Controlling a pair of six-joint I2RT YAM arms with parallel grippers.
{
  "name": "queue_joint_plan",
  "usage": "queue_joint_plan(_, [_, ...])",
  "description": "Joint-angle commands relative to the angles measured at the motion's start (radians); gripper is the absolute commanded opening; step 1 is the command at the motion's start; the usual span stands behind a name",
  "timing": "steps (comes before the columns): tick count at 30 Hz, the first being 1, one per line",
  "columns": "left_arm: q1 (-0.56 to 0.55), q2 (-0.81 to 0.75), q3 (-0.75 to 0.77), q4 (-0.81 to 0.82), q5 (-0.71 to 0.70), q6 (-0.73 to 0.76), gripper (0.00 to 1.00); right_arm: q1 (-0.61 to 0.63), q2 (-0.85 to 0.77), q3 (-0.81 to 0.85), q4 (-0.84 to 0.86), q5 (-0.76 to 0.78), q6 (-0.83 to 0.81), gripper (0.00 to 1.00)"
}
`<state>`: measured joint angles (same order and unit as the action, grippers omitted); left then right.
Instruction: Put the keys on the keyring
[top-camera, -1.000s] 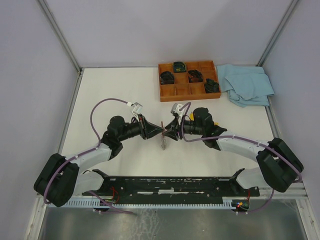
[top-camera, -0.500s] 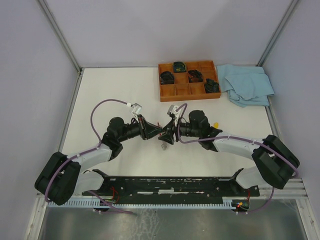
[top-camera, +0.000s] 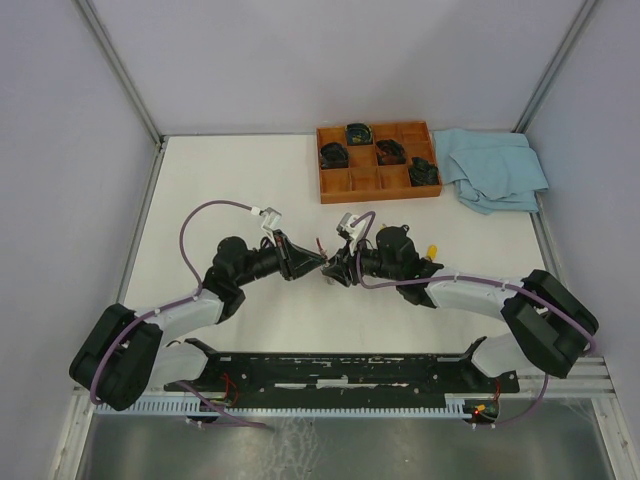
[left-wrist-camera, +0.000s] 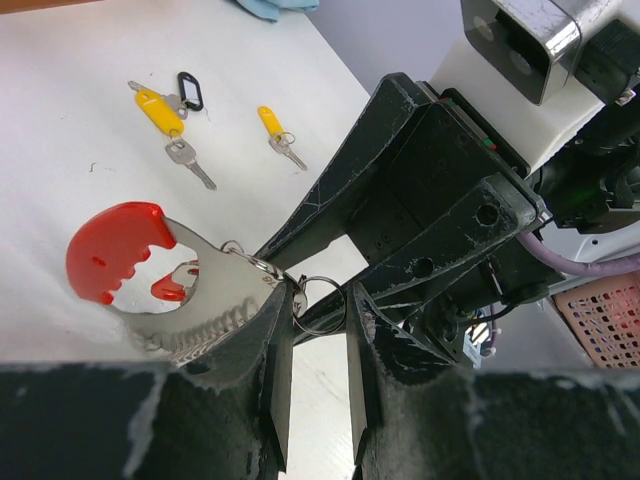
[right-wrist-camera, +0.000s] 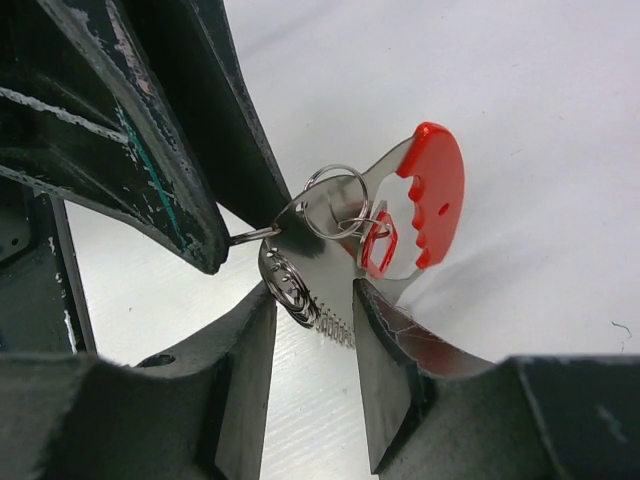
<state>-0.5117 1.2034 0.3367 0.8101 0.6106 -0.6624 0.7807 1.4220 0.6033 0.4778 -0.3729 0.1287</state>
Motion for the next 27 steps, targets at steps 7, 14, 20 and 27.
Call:
queue_joint_plan(7, [0.002, -0.03, -0.008, 0.087, 0.002, -0.063, 0.03, 0.003, 0.001, 0.001, 0.087, 0.01, -0.006, 0.42])
queue_joint_plan(14, [0.002, -0.027, -0.015, 0.107, -0.009, -0.086, 0.03, 0.009, 0.02, 0.008, 0.133, 0.034, 0.011, 0.5])
queue_joint_plan(20, [0.001, -0.026, -0.021, 0.117, -0.014, -0.091, 0.03, 0.016, 0.031, 0.019, 0.133, 0.042, 0.011, 0.52])
queue_joint_plan(27, [0.001, -0.024, -0.026, 0.118, -0.016, -0.09, 0.03, 0.017, 0.029, 0.028, 0.131, 0.052, 0.034, 0.52])
